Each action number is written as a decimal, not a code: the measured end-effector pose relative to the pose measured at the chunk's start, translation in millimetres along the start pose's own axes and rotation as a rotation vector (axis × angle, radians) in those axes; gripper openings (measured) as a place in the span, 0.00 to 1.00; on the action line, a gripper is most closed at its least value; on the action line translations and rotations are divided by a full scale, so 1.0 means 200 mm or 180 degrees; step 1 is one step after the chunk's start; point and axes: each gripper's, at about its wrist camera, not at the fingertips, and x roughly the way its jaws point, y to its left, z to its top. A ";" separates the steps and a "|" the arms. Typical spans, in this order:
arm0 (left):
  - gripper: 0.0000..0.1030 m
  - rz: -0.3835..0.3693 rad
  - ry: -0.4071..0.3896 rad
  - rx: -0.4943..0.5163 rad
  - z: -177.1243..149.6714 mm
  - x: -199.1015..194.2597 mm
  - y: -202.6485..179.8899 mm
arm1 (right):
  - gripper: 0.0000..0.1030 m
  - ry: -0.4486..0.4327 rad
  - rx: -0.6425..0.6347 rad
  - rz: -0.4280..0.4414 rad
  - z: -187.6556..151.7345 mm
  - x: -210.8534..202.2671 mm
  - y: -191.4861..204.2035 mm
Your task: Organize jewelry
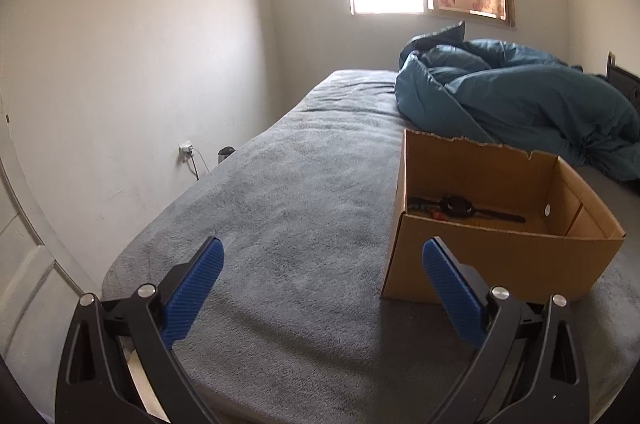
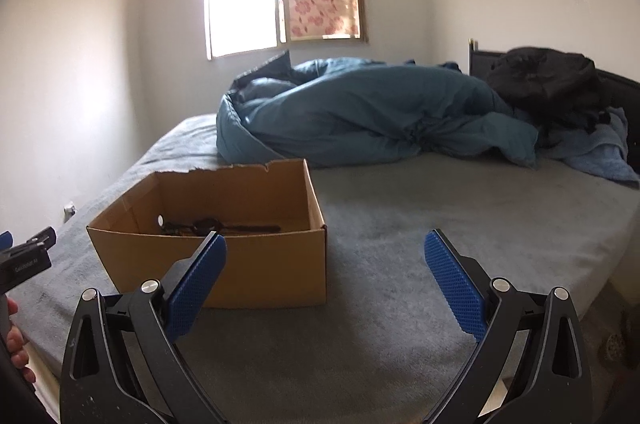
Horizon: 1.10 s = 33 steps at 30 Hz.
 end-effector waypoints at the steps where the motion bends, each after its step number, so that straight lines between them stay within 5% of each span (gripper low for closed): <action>1: 0.95 0.0009 0.0026 0.0036 0.00 0.00 -0.01 | 0.92 0.0038 -0.0001 -0.0016 0.00 0.00 0.00; 17: 0.95 -0.0016 0.0479 0.0483 0.05 0.04 -0.06 | 0.92 0.0498 0.0070 -0.0014 0.04 0.03 0.01; 25: 0.95 0.0131 0.0493 0.0211 0.06 0.06 0.07 | 0.92 0.0537 0.0060 0.0017 0.04 0.04 0.02; 33: 0.95 -0.0055 0.0297 0.0099 0.06 0.03 0.04 | 0.92 0.0369 0.0082 0.0046 0.05 0.02 0.03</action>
